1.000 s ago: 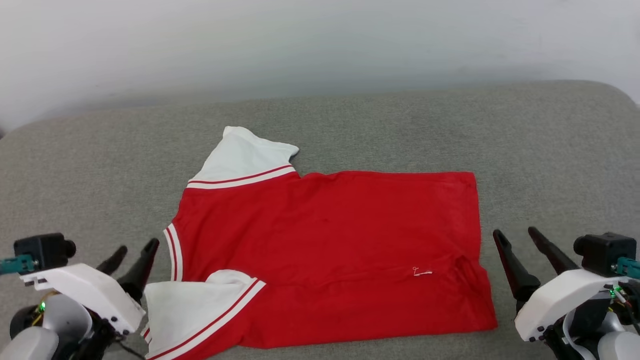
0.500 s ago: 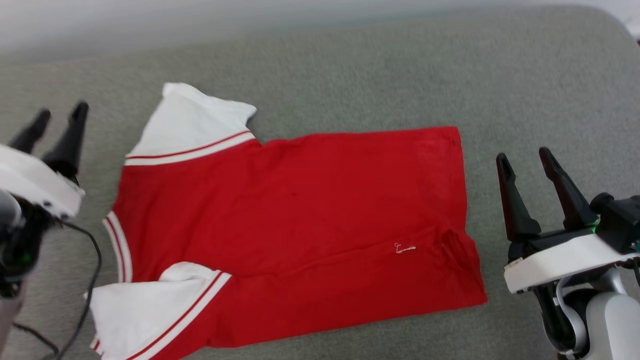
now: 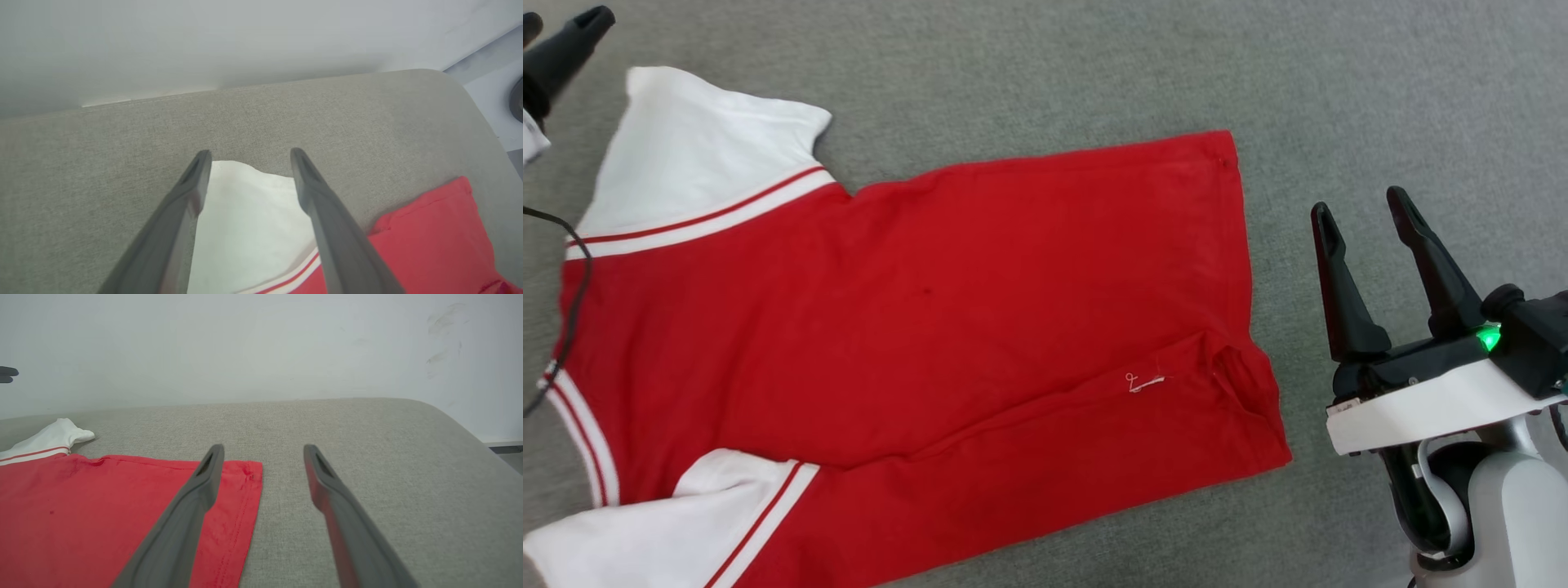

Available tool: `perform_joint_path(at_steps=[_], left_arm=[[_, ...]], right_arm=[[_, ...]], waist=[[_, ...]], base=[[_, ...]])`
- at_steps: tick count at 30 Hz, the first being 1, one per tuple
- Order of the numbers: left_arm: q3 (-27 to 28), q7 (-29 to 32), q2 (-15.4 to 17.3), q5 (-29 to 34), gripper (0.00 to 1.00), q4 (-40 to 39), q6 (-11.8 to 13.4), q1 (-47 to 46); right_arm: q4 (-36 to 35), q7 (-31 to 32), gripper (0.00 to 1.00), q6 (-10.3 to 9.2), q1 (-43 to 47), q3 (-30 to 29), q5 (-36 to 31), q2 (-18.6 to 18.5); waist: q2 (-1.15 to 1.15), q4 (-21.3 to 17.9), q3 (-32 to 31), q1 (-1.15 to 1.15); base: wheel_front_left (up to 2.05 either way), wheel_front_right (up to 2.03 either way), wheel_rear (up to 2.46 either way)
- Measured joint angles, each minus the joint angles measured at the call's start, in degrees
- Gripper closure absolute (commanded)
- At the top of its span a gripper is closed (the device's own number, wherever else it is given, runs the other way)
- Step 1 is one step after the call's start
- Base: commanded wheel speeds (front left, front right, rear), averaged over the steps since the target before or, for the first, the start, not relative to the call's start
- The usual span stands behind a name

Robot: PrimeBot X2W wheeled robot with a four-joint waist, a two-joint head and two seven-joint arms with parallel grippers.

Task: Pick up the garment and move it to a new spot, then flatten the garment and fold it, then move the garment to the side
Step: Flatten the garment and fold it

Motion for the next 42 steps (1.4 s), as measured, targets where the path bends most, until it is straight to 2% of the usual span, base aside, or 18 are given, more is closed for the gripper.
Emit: perform_joint_path(at_steps=[6, 13, 17, 18, 19, 20, 21, 28, 31, 37, 42], left_arm=[[-3.12, 11.93, 2.34, -0.34, 0.00, 2.67, 1.33, -6.10], [-5.56, 17.44, 3.68, 1.10, 0.00, 6.02, 3.23, -7.82], [-6.32, 20.78, 5.11, 1.25, 0.00, 6.82, 5.28, -7.94], [-6.41, 21.45, 5.12, 1.19, 0.05, 6.81, 5.70, -7.99], [-6.39, 21.73, 5.10, 1.08, 0.51, 6.82, 6.21, -8.00], [-6.38, 21.89, 5.01, 0.93, 0.69, 6.82, 6.53, -8.00], [-6.38, 21.95, 5.02, 0.83, 1.00, 6.80, 6.65, -7.99], [-6.35, 19.06, 2.88, 0.73, 1.00, 7.46, 6.37, -7.42], [-6.42, 17.57, 1.63, 0.88, 1.00, 7.70, 5.58, -7.55], [-7.45, 14.27, -2.48, 1.67, 1.00, 6.42, 3.01, -8.83], [-8.25, 11.81, -4.86, 2.69, 1.00, 4.88, 0.55, -10.96]], right_arm=[[-0.41, -0.59, 0.00, 0.00, -0.15, 1.01, 0.96, 0.19], [0.52, -2.07, 0.00, 0.00, -1.31, 3.52, 3.27, 0.32], [1.49, -2.57, 0.00, 0.00, -1.69, 4.09, 4.47, 0.34], [1.66, -2.59, 0.00, 0.00, -1.70, 4.08, 4.69, 0.34], [1.76, -2.59, 0.00, 0.00, -1.70, 4.00, 4.90, 0.34], [1.87, -2.57, 0.00, 0.00, -1.71, 3.89, 5.27, 0.34], [2.00, -2.48, 0.00, 0.00, -1.71, 3.85, 6.13, 0.34], [2.83, 2.19, 0.00, 0.00, -2.60, 2.72, 7.94, 0.36], [4.16, 6.84, 0.00, 0.00, -4.90, 1.38, 10.53, 0.40], [10.24, 23.10, 0.00, 0.00, -13.71, -2.49, 13.50, -0.33], [14.24, 36.82, 0.00, 0.00, -20.92, -3.93, 13.49, -1.82]], waist=[[0.00, -2.16, 3.45, 0.00], [0.00, -4.79, 7.47, 0.00], [0.00, -6.27, 8.56, -0.01], [0.00, -6.51, 8.68, -0.01], [0.00, -6.70, 8.76, -0.01], [0.00, -6.79, 8.79, -0.01], [0.00, -6.82, 8.76, -0.01], [0.00, -5.64, 8.05, -0.01], [0.00, -4.46, 7.57, -0.01], [0.00, -0.88, 6.45, -0.01], [0.00, 3.04, 5.74, -0.01]], base=[[0.00, 0.00, 0.00], [0.00, 0.00, 0.00], [0.00, 0.00, 0.00], [0.00, 0.00, 0.00], [0.00, 0.00, 0.00], [0.00, 0.00, 0.00], [0.00, 0.00, 0.00], [0.00, 0.00, 0.00], [0.00, 0.00, 0.00], [0.00, 0.00, 0.00], [0.00, 0.00, 0.00]])
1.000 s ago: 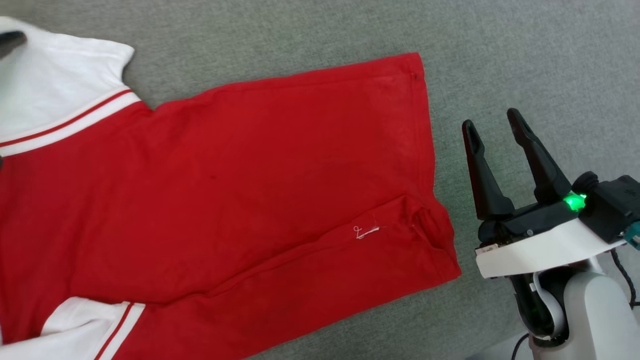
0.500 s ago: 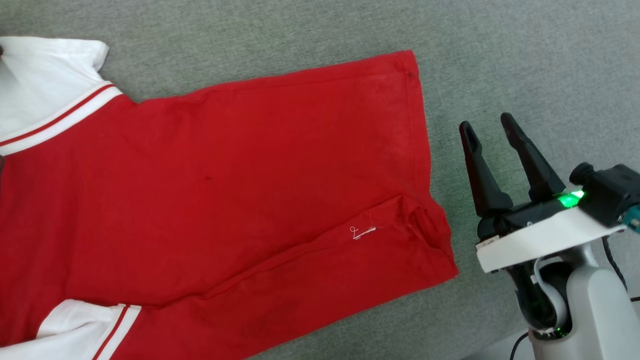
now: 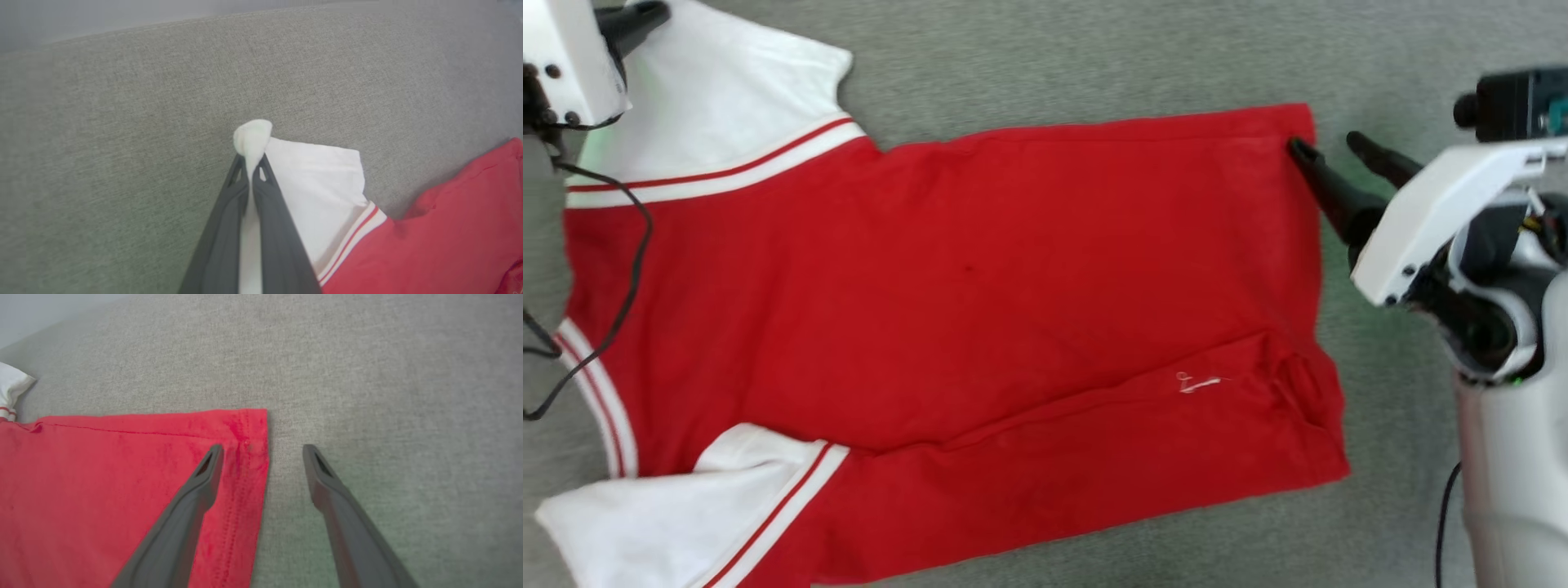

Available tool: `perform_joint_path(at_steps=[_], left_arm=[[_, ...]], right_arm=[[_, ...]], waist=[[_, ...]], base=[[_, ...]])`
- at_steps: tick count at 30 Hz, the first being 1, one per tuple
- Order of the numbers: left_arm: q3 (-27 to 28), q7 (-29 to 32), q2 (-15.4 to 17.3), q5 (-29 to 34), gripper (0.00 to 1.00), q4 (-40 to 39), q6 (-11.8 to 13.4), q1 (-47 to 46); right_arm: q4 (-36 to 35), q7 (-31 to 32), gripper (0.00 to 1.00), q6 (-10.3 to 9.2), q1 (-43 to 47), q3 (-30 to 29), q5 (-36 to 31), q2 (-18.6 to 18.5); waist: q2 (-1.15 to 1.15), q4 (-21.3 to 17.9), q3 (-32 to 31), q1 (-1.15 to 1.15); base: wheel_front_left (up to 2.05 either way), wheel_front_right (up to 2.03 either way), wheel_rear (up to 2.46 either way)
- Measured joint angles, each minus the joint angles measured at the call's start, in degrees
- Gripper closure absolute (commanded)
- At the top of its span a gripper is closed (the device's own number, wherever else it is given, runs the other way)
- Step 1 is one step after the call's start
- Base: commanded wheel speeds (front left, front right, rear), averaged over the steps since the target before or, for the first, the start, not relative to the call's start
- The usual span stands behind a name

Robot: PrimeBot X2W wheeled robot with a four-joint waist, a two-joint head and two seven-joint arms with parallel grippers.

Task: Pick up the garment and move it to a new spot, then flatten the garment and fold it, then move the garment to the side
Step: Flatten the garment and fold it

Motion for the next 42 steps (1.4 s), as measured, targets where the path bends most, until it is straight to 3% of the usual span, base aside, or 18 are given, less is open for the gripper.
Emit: perform_joint_path(at_steps=[5, 10, 11, 12, 13, 14, 22, 30, 35, 42], left_arm=[[-0.75, -1.43, -1.40, 0.63, 1.00, -1.35, -1.76, -1.10], [-1.14, -2.53, -2.26, 0.83, 1.00, -2.14, -3.03, -1.33], [-1.21, -2.66, -2.38, 0.99, 1.00, -2.24, -3.23, -1.33], [-1.25, -2.96, -2.43, 1.02, 1.00, -2.35, -3.25, -1.32], [-1.25, -3.11, -2.54, 1.01, 1.00, -2.44, -3.42, -1.32], [-1.25, -3.25, -2.64, 1.00, 1.00, -2.53, -3.58, -1.32], [-1.26, -4.35, -2.81, 0.57, 1.00, -2.87, -4.34, -1.07], [0.93, -9.53, -1.92, -0.40, 1.00, -3.12, -4.75, 3.09], [4.74, -16.24, -0.15, -2.61, 1.00, -6.06, -3.98, 11.51], [8.83, -25.31, 1.76, -6.08, 1.00, -11.66, -1.03, 31.45]], right_arm=[[3.90, 10.56, 0.00, 0.00, -6.08, -2.25, -2.94, -0.90], [6.73, 17.02, 0.00, 0.00, -9.25, -3.00, -5.60, -0.88], [7.09, 18.00, 0.08, 0.00, -9.58, -3.21, -5.73, -0.74], [7.39, 18.58, 0.57, 0.00, -9.82, -3.49, -5.89, -0.70], [7.54, 19.16, 0.82, 0.00, -10.00, -3.57, -6.25, -0.64], [7.60, 19.63, 1.00, 0.00, -10.16, -3.69, -6.33, -0.54], [7.81, 21.59, 1.00, 0.00, -10.49, -4.21, -6.60, -0.08], [1.90, 15.13, 1.00, 0.00, -7.23, -1.38, -5.80, -2.49], [-2.14, 12.78, 1.00, 0.00, -1.14, -1.30, -4.77, -4.34], [-5.60, 10.88, 1.00, 0.00, 9.89, -3.57, -2.92, -5.08]], waist=[[0.00, 3.52, -0.12, 0.00], [0.00, 5.61, 0.52, 0.00], [0.00, 5.83, 0.66, -0.01], [0.00, 6.00, 0.78, -0.01], [0.00, 6.13, 0.89, -0.01], [0.00, 6.24, 0.97, -0.01], [0.00, 6.53, 1.03, -0.01], [0.00, 7.16, -2.29, 0.00], [0.00, 7.79, -6.62, 0.00], [0.00, 9.33, -13.30, -0.01]], base=[[0.00, 0.00, 0.00], [0.00, 0.00, 0.00], [0.00, 0.00, 0.00], [0.00, 0.00, 0.00], [0.00, 0.00, 0.00], [0.00, 0.00, 0.00], [0.00, 0.00, 0.00], [0.00, 0.00, 0.00], [0.00, 0.00, 0.00], [0.00, 0.00, 0.00]])
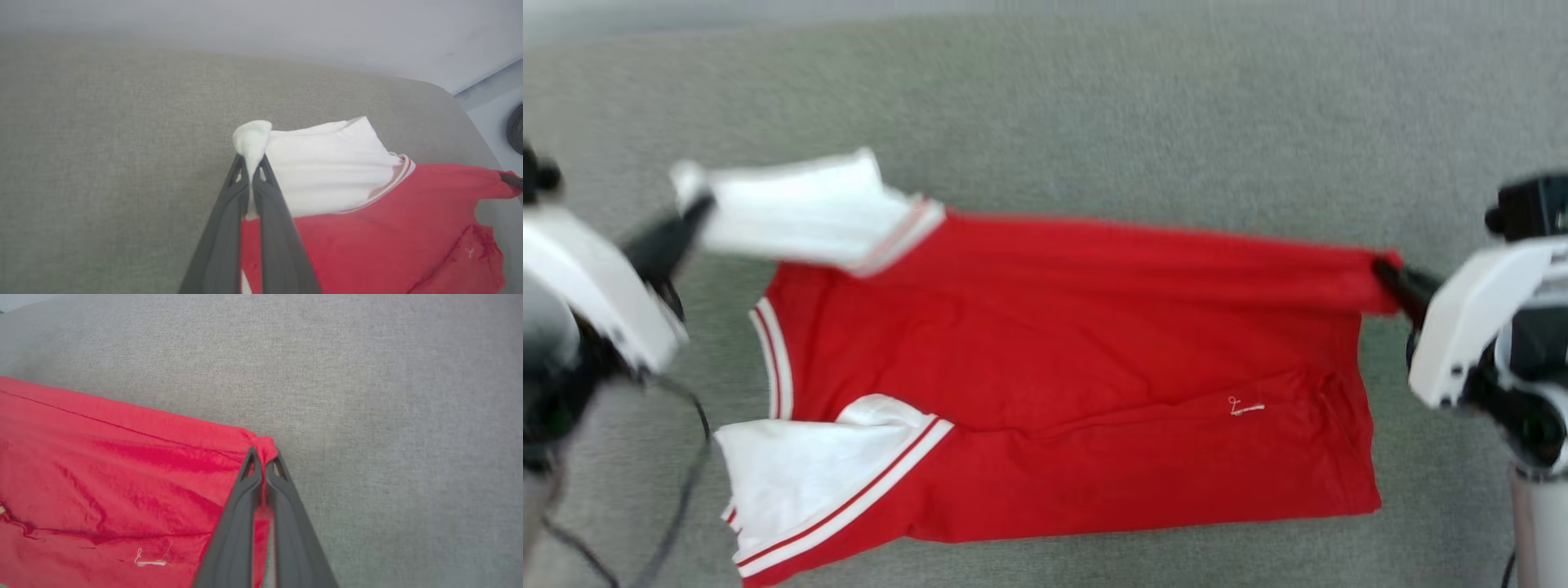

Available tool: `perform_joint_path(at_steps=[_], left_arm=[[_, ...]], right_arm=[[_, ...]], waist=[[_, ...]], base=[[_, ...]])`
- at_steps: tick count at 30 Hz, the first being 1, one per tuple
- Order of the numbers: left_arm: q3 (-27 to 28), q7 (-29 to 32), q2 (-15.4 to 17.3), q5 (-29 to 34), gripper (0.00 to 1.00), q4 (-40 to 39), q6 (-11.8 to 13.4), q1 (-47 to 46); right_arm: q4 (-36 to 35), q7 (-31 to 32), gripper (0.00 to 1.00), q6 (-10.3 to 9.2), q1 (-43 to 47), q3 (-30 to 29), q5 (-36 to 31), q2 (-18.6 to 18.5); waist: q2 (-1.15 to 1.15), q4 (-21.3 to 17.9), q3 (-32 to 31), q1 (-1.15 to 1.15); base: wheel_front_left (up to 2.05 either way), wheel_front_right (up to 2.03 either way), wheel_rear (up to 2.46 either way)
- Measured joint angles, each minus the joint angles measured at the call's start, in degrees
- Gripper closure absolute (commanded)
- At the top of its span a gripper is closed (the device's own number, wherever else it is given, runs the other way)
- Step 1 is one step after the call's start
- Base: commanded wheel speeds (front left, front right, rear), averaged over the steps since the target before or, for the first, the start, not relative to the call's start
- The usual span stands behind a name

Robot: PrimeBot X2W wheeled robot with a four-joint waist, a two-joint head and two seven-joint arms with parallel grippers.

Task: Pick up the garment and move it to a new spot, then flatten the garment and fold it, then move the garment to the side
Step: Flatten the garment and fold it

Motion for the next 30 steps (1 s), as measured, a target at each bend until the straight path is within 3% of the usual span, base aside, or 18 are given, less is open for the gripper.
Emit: perform_joint_path(at_steps=[7, 13, 14, 15, 16, 21, 24, 30], left_arm=[[1.03, -7.10, -2.81, -3.49, 1.00, -4.23, 2.85, 19.22], [-1.19, -8.47, -6.81, -6.12, 1.00, -4.21, 3.19, 27.54], [-1.62, -8.50, -7.57, -6.15, 0.83, -3.80, 3.18, 27.94], [-2.10, -8.49, -8.33, -6.65, 0.56, -3.38, 2.91, 28.35], [-2.34, -8.66, -9.20, -7.06, 0.00, -2.93, 2.83, 28.66], [-2.49, -12.06, -10.51, -5.52, 0.00, -0.77, 2.36, 29.24], [-0.71, -17.82, -10.82, -2.63, 0.00, -0.97, 2.65, 29.37], [2.11, -26.21, -11.35, 1.76, 0.00, -4.21, 5.89, 29.34]], right_arm=[[-0.63, -2.21, 1.00, 0.01, 9.98, -3.65, 1.57, 1.55], [1.52, -4.77, 1.00, 0.01, 15.83, -6.20, 2.08, 2.80], [2.01, -5.28, 0.66, 0.01, 16.44, -6.68, 2.15, 3.18], [2.57, -5.91, 0.00, 0.01, 17.12, -7.08, 2.34, 3.54], [3.10, -6.56, 0.00, 0.00, 17.85, -7.27, 2.32, 3.75], [4.10, -9.18, 0.00, 0.01, 21.56, -7.61, 2.72, 4.83], [2.50, -10.46, 0.00, 0.00, 23.87, -7.89, 2.98, 5.14], [-4.55, -10.23, 0.00, 0.00, 26.01, -9.03, 2.86, 4.69]], waist=[[0.00, 2.58, -4.33, -0.01], [0.00, 4.47, -6.07, -0.01], [0.00, 4.61, -6.25, -0.01], [0.00, 4.71, -6.41, -0.01], [0.00, 4.77, -6.58, -0.01], [0.00, 4.65, -7.73, -0.01], [0.00, 4.21, -8.74, -0.01], [0.00, 3.41, -11.12, -0.01]], base=[[0.00, 0.00, 0.00], [0.00, 0.00, 0.00], [0.00, 0.00, 0.00], [0.00, 0.00, 0.00], [0.00, 0.00, 0.00], [0.00, 0.00, 0.00], [0.00, 0.00, 0.00], [0.00, 0.00, 0.00]])
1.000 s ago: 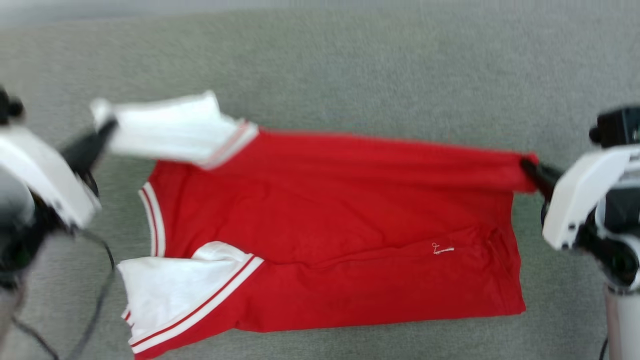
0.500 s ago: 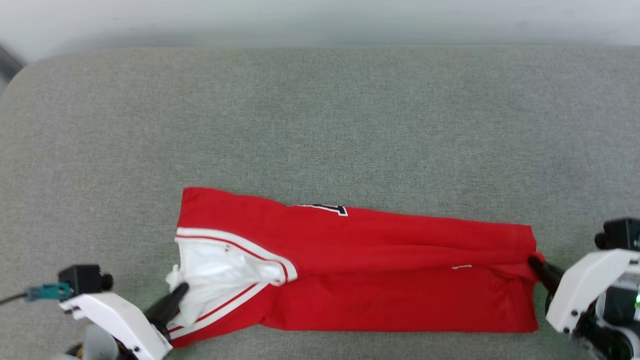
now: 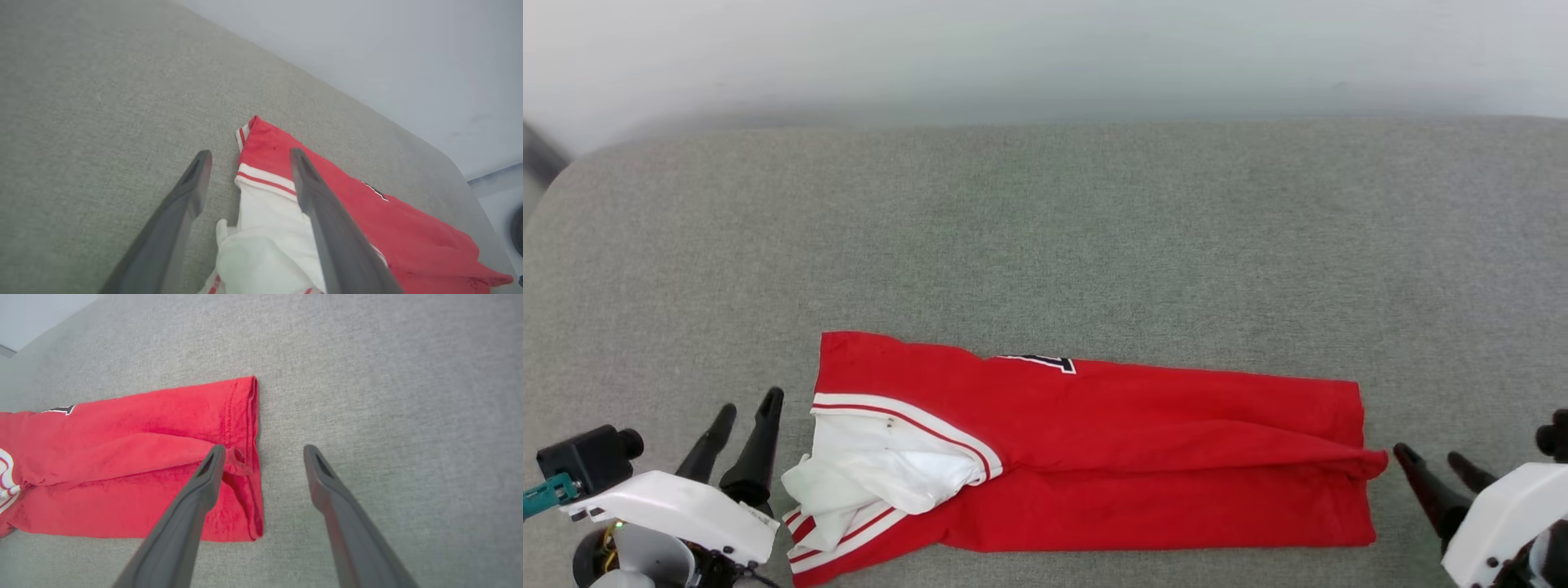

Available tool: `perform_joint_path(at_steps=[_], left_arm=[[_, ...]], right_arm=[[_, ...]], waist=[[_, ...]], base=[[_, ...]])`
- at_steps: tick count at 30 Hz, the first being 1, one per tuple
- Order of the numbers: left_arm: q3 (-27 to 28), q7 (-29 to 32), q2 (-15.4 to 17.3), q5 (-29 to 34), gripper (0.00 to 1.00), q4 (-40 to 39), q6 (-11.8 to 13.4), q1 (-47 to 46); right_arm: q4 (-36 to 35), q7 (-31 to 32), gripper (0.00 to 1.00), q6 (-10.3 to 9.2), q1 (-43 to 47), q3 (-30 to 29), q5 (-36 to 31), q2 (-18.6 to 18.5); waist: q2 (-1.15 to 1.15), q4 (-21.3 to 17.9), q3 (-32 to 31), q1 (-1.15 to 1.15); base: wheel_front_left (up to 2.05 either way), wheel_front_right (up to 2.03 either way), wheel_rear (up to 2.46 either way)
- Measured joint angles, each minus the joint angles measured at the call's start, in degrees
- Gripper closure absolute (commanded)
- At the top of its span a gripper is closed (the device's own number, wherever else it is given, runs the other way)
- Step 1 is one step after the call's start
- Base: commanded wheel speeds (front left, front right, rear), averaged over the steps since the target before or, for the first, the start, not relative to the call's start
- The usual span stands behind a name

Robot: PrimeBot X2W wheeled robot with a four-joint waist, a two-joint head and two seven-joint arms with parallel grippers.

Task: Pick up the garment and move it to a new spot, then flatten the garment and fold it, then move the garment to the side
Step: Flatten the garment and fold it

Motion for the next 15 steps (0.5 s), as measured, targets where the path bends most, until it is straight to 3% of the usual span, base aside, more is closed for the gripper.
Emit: perform_joint_path(at_steps=[6, 11, 15], left_arm=[[-0.19, -5.65, -0.24, 6.76, 0.00, -4.48, 3.16, -1.63], [-0.66, -9.00, -1.83, 14.36, 0.00, -6.67, 6.20, -3.58], [-0.55, -9.94, -3.99, 20.05, 0.00, -7.84, 6.71, -5.10]], right_arm=[[-4.56, 5.68, 0.00, 0.00, -1.27, -2.43, -0.47, -0.68], [-3.87, 10.55, 0.00, 0.00, -4.31, -3.94, -0.70, -2.75], [-1.80, 12.81, 0.00, 0.00, -5.96, -4.20, -1.48, -3.85]], waist=[[0.00, -0.49, -1.82, 0.00], [0.00, 0.50, -1.80, 0.00], [0.00, 2.26, -1.06, 0.00]], base=[[0.00, 0.00, 0.00], [0.00, 0.00, 0.00], [0.00, 0.00, 0.00]])
